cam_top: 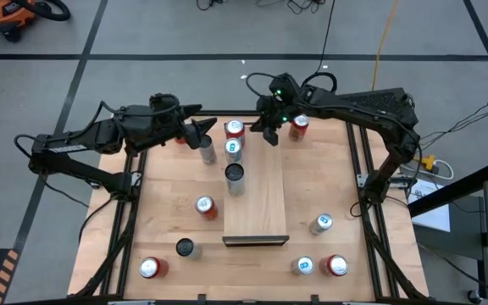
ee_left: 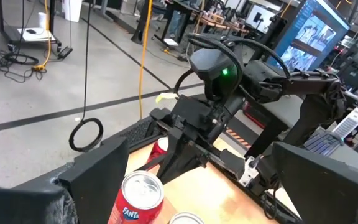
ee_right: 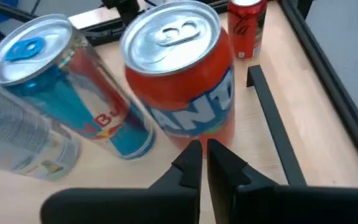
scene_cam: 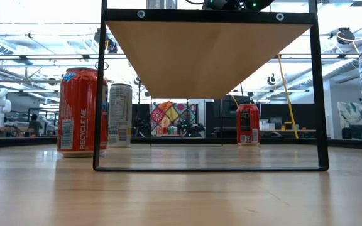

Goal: Place canned beverage on shelf
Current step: Put the top right orange soda can on the shelf

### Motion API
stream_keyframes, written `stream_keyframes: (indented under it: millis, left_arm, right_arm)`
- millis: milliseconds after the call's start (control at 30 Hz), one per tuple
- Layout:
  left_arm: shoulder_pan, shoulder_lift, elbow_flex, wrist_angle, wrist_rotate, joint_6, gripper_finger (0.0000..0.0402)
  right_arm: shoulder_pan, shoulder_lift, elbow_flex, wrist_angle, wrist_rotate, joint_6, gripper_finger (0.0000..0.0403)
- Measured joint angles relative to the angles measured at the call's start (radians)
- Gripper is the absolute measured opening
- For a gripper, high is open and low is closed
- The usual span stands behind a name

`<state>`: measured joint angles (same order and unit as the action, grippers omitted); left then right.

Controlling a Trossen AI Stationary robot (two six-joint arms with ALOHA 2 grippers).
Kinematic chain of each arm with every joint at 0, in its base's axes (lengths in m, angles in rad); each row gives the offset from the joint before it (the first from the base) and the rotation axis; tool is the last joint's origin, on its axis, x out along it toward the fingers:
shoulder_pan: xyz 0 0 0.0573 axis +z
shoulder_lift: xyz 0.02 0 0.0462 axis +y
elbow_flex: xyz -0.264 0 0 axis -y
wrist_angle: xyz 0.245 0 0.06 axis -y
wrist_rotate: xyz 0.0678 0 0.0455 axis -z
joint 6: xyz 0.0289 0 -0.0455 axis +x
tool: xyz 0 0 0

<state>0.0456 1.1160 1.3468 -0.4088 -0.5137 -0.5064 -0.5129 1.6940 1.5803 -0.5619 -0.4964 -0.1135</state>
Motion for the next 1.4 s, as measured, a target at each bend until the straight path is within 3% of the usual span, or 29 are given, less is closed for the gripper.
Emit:
stream_keyframes:
  millis: [433,1400]
  left_arm:
    - [0.000,0.000,0.000,0.001,0.006,0.016,0.0398]
    - [0.000,0.000,0.000,-0.002,0.013,0.022,0.0398]
  right_arm:
    - [0.039,0.066,0.000,-0.010,-0.003,0.023,0.0000]
    - [0.040,0.067,0.000,0.039,-0.002,0.026,0.0000]
